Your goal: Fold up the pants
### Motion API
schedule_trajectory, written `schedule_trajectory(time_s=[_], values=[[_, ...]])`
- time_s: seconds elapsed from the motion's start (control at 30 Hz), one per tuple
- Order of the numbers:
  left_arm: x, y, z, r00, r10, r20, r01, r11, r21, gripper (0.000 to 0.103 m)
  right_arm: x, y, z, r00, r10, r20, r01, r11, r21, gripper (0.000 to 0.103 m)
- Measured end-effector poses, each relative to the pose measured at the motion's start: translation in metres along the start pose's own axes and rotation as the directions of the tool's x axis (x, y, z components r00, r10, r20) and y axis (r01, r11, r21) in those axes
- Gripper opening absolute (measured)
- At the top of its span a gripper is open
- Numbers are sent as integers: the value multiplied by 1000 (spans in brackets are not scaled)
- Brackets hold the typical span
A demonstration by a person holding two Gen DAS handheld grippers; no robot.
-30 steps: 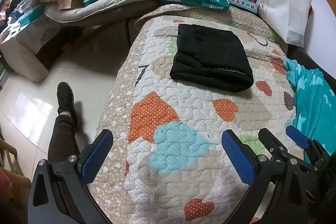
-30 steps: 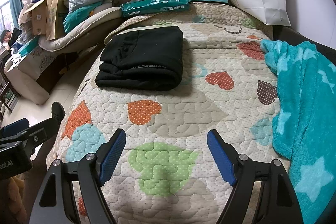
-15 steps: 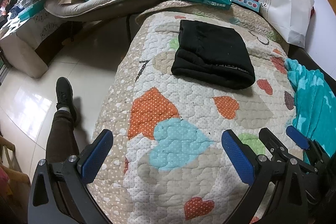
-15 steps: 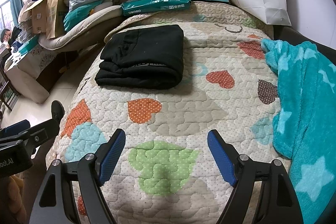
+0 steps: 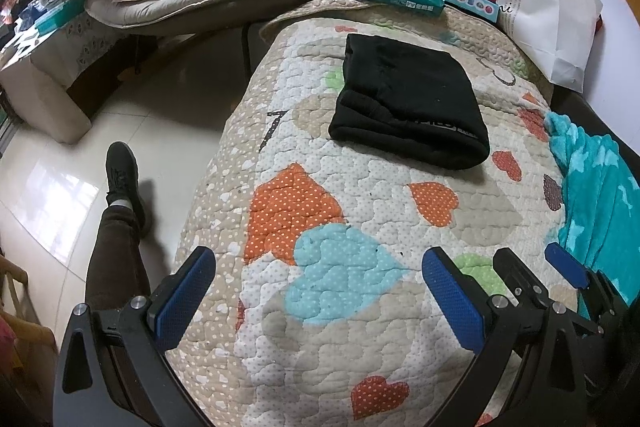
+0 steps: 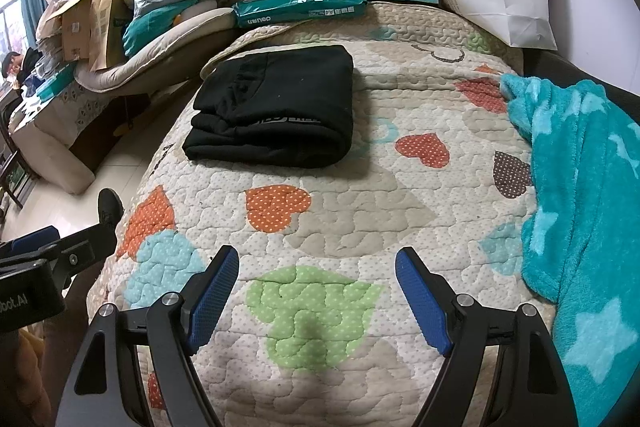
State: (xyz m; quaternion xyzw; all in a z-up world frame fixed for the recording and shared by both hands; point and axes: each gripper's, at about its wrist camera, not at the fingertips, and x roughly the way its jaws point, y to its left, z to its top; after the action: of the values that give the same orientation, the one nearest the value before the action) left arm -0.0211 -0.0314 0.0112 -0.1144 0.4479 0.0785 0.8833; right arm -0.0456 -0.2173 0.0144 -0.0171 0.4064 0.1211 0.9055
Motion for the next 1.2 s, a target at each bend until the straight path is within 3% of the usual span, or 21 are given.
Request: schedule_trajectory(time_s=[1.0,1.2], values=[[0,2,6,1000,-1,-15,1,1000,-11,103,-1,-6,4,1000,4,13,-4,1000,0,86],[-11,1,16,1000,12,22,-12,1000,-3,103,-6,-5,7,1000,14,27,-14,1000,-7,86]])
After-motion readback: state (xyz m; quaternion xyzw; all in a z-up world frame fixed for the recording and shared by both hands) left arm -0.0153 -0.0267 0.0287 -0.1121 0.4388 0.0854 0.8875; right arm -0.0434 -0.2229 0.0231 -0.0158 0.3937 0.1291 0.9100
